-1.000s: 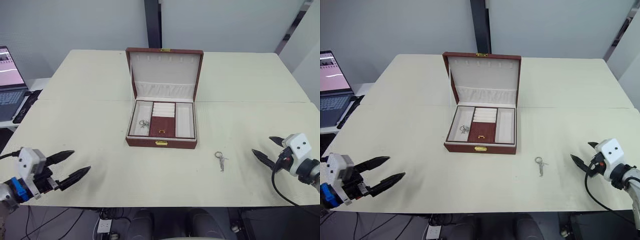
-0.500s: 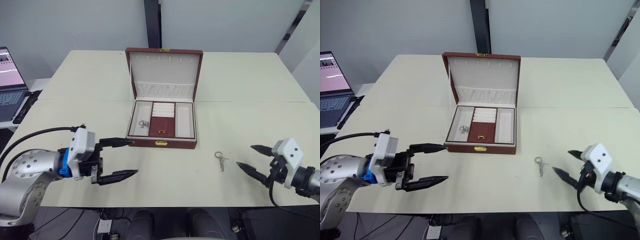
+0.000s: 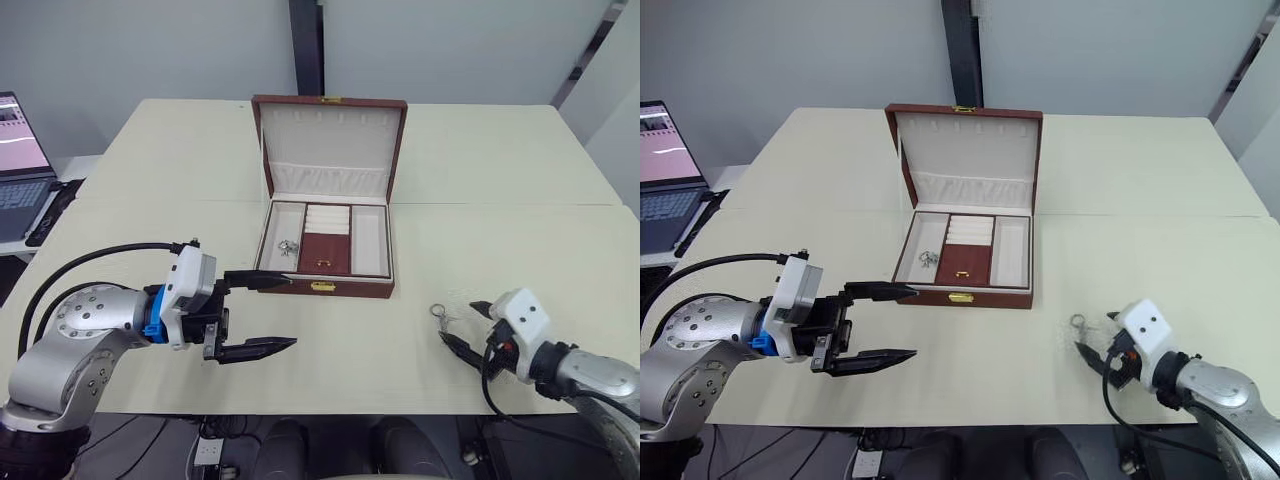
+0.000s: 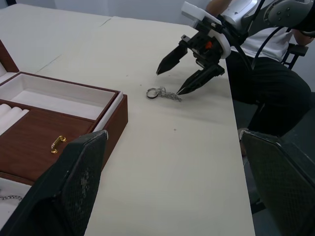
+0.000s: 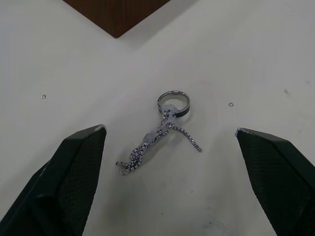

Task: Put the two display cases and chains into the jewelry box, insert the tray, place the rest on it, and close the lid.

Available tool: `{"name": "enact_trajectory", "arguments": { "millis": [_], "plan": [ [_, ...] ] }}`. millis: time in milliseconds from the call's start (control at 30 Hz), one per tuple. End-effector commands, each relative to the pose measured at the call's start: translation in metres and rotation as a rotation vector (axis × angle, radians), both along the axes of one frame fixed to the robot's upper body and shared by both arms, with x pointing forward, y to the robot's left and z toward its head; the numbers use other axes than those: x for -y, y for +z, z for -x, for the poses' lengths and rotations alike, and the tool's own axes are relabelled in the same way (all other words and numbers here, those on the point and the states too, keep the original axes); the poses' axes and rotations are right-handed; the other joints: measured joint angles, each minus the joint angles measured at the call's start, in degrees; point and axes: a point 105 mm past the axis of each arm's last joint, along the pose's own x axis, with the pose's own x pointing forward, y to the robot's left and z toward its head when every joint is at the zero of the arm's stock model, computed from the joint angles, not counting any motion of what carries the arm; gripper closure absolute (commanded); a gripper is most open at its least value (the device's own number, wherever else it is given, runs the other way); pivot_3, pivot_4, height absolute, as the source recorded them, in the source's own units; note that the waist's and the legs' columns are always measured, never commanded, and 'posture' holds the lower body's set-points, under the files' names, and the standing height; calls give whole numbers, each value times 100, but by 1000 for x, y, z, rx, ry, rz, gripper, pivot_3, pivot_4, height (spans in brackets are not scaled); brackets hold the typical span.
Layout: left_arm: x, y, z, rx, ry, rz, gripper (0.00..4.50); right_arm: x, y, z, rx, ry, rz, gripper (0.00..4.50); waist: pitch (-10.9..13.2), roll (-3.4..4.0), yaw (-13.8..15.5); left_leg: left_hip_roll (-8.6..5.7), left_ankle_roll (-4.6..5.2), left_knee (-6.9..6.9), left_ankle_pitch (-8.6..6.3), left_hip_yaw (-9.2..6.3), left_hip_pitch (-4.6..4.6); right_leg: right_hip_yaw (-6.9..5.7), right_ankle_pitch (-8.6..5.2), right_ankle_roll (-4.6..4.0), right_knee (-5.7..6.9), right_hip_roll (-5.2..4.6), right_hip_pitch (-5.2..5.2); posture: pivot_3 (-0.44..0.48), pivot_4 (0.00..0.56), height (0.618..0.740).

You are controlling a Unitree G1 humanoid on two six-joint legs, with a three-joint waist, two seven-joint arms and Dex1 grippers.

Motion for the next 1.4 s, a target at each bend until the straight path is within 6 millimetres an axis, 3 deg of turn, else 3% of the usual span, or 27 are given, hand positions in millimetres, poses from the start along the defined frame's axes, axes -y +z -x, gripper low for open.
{"name": "enact_trajectory", "arguments": {
  "millis": [33,233,267,333,433,667,833,1100,1400],
  "plan": [
    [8,9,4,39,-31,14,0,-4,1,-6,25,-19,-4,30,-1,-1,-2,0,0,1,0,0,0,0,0,0,1,0,0,0,150,740],
    [11,10,3,44,-30,17,0,-12,-9,-12,7,-34,-10,30,-1,-1,-3,0,0,1,0,0,2,0,0,0,3,3,-1,0,150,740],
    [11,10,3,44,-30,17,0,-12,-10,-13,7,-41,-5,202,-1,-1,-3,0,0,1,0,-1,2,-1,0,0,3,3,-1,0,150,740],
    [11,10,3,46,-32,17,0,-11,-11,-14,7,-52,8,642,-1,-1,-3,1,0,1,0,-2,2,-1,0,0,3,3,0,0,150,740],
    [12,10,2,48,-33,17,0,-10,-11,-13,6,-54,20,1731,-2,-2,-3,0,0,1,0,-3,2,-2,0,0,3,3,0,0,150,740],
    [11,11,1,48,-29,19,0,-11,-3,-12,42,-26,60,3540,-2,-1,-2,0,0,1,0,-3,2,-2,0,0,3,3,0,0,150,740],
    [10,11,0,48,-16,22,0,-13,6,-12,68,-5,60,4476,-2,-1,-2,0,0,1,0,-4,2,-2,0,0,3,3,0,0,150,740],
    [7,10,-3,49,20,26,0,-23,42,-19,181,77,-13,4476,-2,-1,-3,0,0,2,0,-3,2,-2,0,0,4,3,0,0,150,740],
    [-1,13,-9,59,106,48,0,-60,99,-47,354,223,-60,4476,-1,0,-19,1,0,2,0,-4,2,-2,0,-1,6,4,-3,0,150,740]
  ]
}}
